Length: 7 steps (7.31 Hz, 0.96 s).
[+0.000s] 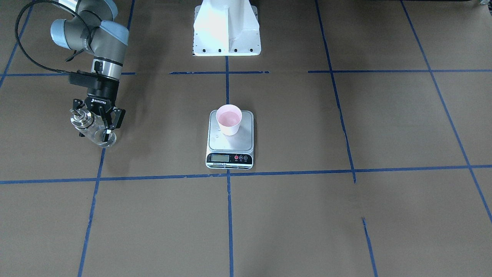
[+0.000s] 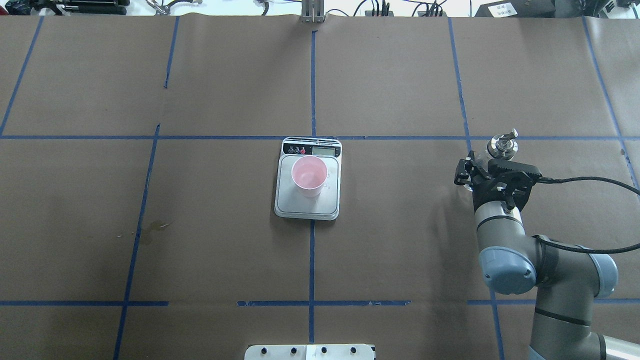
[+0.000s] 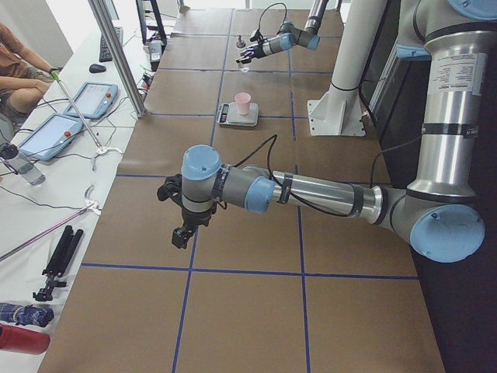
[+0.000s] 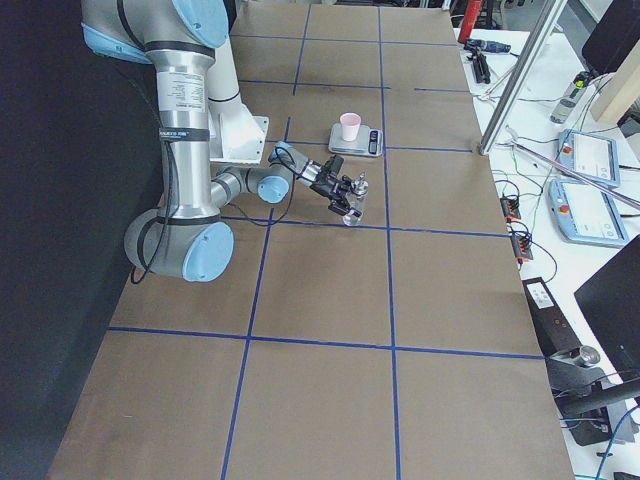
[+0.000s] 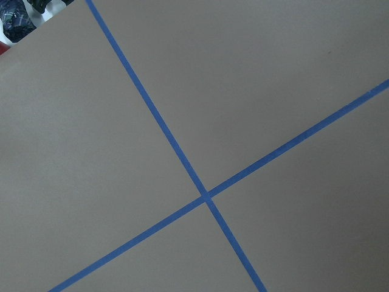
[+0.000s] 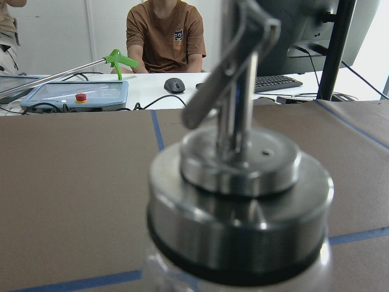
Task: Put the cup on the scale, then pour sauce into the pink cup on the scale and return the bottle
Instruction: 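Lower the bottle toward its original spot with the right gripper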
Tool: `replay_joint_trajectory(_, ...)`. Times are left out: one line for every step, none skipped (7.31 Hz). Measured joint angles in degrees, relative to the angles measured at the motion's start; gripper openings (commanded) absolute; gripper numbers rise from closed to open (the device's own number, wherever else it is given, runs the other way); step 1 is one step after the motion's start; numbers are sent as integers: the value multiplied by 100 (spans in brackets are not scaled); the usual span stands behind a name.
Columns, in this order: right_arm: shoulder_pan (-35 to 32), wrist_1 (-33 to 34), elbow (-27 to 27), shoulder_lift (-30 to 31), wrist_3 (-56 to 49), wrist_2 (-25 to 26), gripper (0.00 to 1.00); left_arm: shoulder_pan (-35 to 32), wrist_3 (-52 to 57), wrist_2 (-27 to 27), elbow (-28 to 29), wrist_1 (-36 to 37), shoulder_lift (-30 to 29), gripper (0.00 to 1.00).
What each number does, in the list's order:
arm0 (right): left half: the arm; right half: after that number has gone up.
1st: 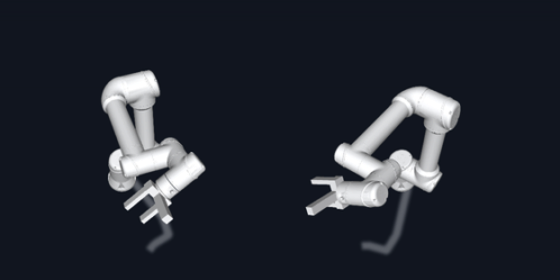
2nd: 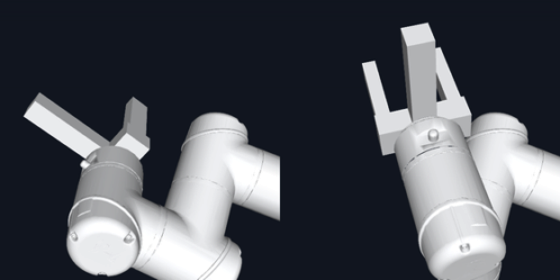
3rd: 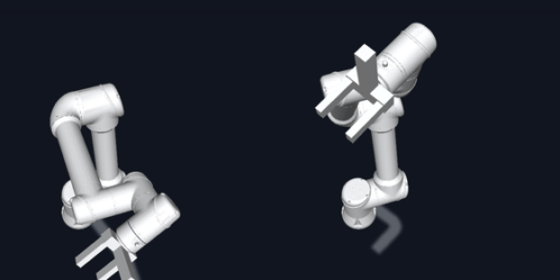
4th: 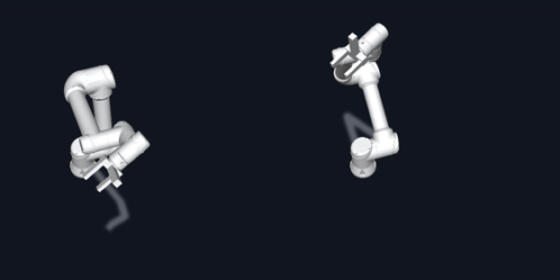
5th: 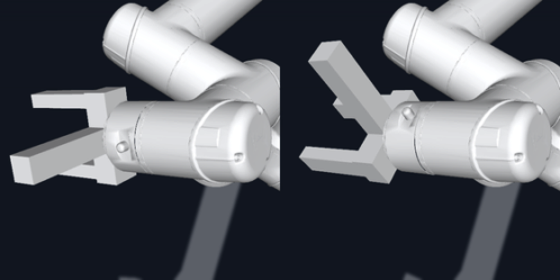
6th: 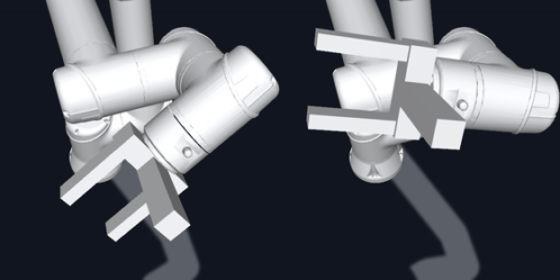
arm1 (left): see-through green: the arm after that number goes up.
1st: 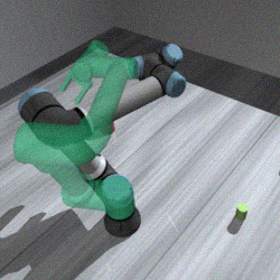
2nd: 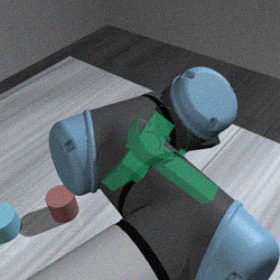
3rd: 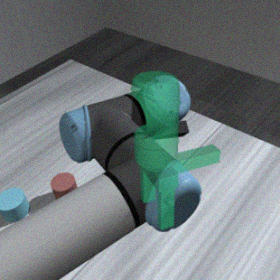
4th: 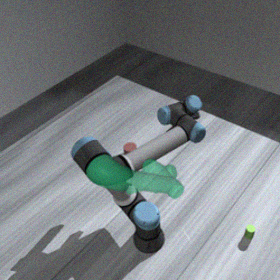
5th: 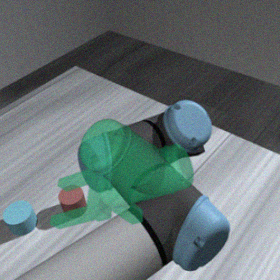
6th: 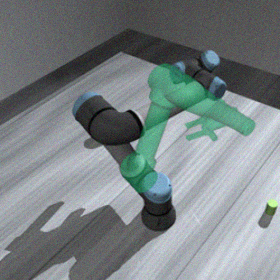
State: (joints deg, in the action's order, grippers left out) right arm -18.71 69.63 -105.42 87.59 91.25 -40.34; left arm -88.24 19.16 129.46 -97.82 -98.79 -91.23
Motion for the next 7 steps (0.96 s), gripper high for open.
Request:
replay_joint_trajectory(2,4,11,-9,4,-16,0,0,0,0,0,0,-3,100)
replay_joint_trajectory(4,6,30,-10,6,-27,0,0,0,0,-1,0,-4,100)
replay_joint_trajectory(9,5,33,-9,9,-77,0,0,0,0,-5,0,-4,100)
replay_joint_trajectory(11,2,23,-11,12,-168,0,0,0,0,-8,0,-6,100)
replay_joint_trajectory(11,1,24,-11,14,-217,0,0,0,0,-8,0,-8,100)
replay_joint_trajectory(11,4,29,-9,15,-244,0,0,0,0,-7,0,-12,100)
replay_joint_trajectory(10,4,28,1,14,-261,0,0,0,0,-4,0,-15,100)
